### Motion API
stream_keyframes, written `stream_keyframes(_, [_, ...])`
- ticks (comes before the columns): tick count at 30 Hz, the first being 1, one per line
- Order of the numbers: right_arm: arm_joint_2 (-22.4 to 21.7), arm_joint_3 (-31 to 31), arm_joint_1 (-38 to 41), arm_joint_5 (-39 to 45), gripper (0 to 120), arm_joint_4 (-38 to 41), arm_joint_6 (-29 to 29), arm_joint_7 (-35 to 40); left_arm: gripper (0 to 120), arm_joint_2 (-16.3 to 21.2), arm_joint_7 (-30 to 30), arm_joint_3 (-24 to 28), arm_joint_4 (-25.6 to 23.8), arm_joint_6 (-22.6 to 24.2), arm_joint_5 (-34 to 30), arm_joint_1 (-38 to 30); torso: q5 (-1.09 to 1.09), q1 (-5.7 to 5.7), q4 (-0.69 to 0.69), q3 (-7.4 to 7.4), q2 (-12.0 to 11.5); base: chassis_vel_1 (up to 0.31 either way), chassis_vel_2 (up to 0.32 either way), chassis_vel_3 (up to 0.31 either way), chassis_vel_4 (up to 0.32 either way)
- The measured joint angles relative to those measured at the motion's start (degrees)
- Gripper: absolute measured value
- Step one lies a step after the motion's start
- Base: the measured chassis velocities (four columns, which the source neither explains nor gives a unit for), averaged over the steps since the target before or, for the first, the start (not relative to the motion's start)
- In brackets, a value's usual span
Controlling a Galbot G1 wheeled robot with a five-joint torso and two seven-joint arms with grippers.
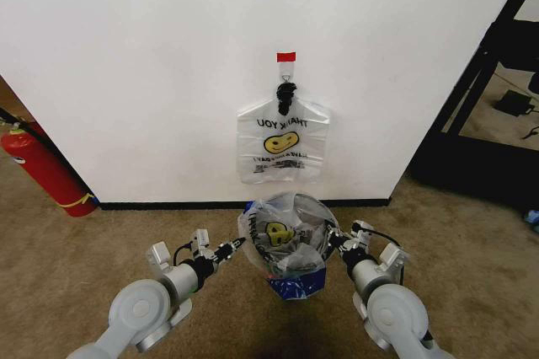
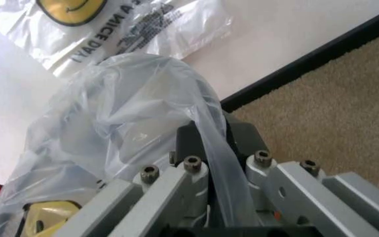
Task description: Pick up the garbage bag from the wall and place it over the trash bin.
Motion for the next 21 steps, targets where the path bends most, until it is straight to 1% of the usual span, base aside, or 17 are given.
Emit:
stream_keyframes(12, [1.0, 0.0, -0.2, 1.1, 2, 0.5, 0.2, -0.1, 0, -1.8, 0.5, 2.6, 0.8, 0.1, 3.3, 0.3, 0.0, 0.0, 0.0, 0.0, 0.0, 0.0, 0.0, 0.0, 0.0])
stream_keyframes(16, [1.2, 0.0, -0.3, 1.4, 2, 0.6, 0.2, -0.2, 0, -2.0, 0.5, 2.8, 0.7, 0.1, 3.5, 0.2, 0.0, 0.0, 0.0, 0.0, 0.0, 0.0, 0.0, 0.0, 0.0])
stream_keyframes(21, [1.6, -0.4, -0.4, 1.5, 2, 0.4, 0.2, -0.2, 0, -2.3, 0.3, 2.9, -0.1, 0.1, 5.5, 0.2, 0.0, 0.0, 0.0, 0.0, 0.0, 0.0, 0.0, 0.0, 0.0])
